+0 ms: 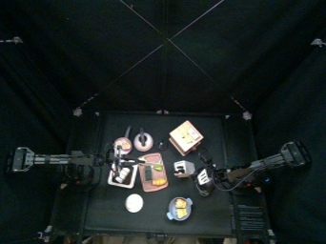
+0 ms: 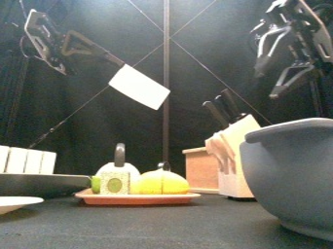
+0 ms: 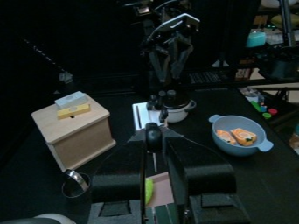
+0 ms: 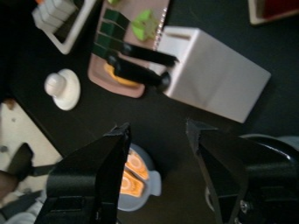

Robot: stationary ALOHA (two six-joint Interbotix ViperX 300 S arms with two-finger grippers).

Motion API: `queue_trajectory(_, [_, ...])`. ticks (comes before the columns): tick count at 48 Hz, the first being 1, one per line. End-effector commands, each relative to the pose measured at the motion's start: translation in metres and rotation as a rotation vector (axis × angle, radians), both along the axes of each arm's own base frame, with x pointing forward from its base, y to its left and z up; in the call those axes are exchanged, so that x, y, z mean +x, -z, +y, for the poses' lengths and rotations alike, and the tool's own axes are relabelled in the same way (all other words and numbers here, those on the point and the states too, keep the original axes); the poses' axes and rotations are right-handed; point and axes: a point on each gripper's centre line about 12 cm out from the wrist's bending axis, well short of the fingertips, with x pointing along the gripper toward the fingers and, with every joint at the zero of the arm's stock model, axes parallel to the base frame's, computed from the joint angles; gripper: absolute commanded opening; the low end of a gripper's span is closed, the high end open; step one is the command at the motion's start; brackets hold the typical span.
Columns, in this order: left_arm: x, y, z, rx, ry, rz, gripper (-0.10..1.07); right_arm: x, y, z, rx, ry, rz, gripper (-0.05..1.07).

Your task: Grab cleaver with other hand

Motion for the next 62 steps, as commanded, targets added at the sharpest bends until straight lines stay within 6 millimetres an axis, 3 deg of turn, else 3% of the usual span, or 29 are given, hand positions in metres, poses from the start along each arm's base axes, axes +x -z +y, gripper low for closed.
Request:
queue_trajectory(1, [0.001,-0.005,0.001,-0.001,-0.001,-0.015,0.48,0.006,-0.016,-0.012,0.012,0.049,-0.039,0.87])
queue_trajectory(17, [0.001,-0.004,0.001,-0.001,-0.002,-0.014,0.48,0.009,-0.039,-0.039,-0.007,0.228,0.061,0.87])
queue_trajectory(28, [0.001,-0.004,0.0,-0.001,-0.001,-0.014,0.48,0.012,-0.06,-0.05,-0.037,0.201,0.16,0.87])
queue_trajectory(37, [0.001,-0.003,0.001,-0.002,-0.002,-0.012,0.48,0.025,-0.073,-0.069,-0.077,0.086,0.144,0.87])
queue_trajectory(45, [0.001,-0.004,0.001,-0.002,-0.003,-0.015,0.48,0.051,-0.075,-0.08,-0.175,-0.088,0.086,0.87])
queue_trajectory(62, [-0.006,-0.011,0.01,-0.077,-0.057,-0.087,0.48,0.103,-0.065,-0.07,-0.415,-0.484,0.041,0.87])
